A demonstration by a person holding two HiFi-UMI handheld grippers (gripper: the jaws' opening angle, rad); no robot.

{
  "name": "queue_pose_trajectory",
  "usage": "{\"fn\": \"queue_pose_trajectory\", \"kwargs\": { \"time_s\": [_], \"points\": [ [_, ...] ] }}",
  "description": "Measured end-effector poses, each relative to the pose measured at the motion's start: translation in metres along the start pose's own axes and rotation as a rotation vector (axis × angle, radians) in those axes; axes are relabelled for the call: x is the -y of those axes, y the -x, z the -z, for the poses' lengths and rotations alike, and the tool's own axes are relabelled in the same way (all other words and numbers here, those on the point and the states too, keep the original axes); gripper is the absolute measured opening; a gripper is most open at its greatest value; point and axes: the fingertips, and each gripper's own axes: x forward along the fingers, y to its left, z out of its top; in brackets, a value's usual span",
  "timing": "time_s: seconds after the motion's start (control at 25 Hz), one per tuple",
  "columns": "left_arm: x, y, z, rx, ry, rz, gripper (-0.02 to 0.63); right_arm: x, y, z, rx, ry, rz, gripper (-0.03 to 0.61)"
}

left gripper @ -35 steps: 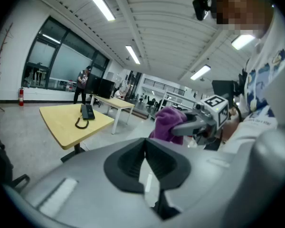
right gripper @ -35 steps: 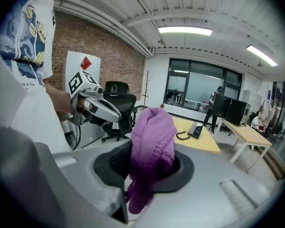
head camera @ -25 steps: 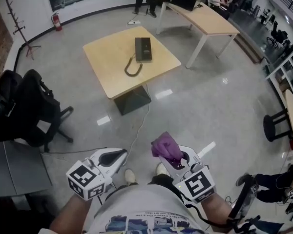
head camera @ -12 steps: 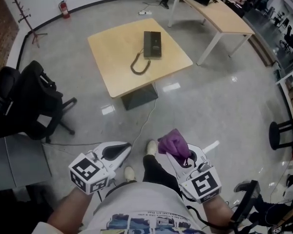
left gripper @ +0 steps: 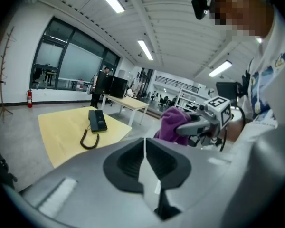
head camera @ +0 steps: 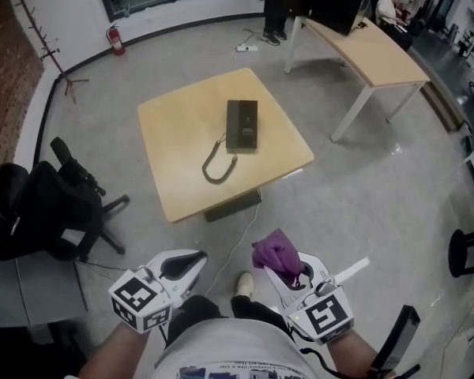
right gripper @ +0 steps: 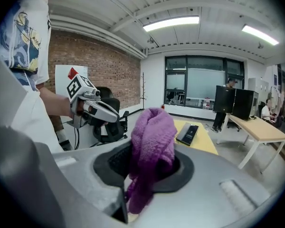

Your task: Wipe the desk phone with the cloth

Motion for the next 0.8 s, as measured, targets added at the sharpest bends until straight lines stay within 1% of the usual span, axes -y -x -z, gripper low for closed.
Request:
{"fn": "queue_pose_trajectory", "kwargs": {
  "time_s": [0.12,0.24,0.44,0.68,0.8],
  "points": [
    [-0.013,-0.022,-0.015,0.011,0.018,-0.008,0.022,0.029,-0.008,0.003,0.000,-0.013,-0.003,0.100],
    [-0.029,-0.038,-0.024,0.008,0.046,-0.002,0.041,0.049,-0.020,0.002,-0.012,-0.012,-0.011,0.100],
    [-0.079,-0.064,-0.040,0.004,0.093,0.019,0.066,0.078,-0.052,-0.008,-0.031,-0.025,-0.008,0.100],
    [-0.146,-0.102,-0.056,-0.021,0.130,0.092,0.097,0.111,-0.089,-0.025,-0.054,-0.045,0.061,0.100],
    [-0.178,-0.123,-0.057,-0.043,0.151,0.126,0.111,0.123,-0.108,-0.032,-0.060,-0.075,0.097,0.100]
  ]
}}
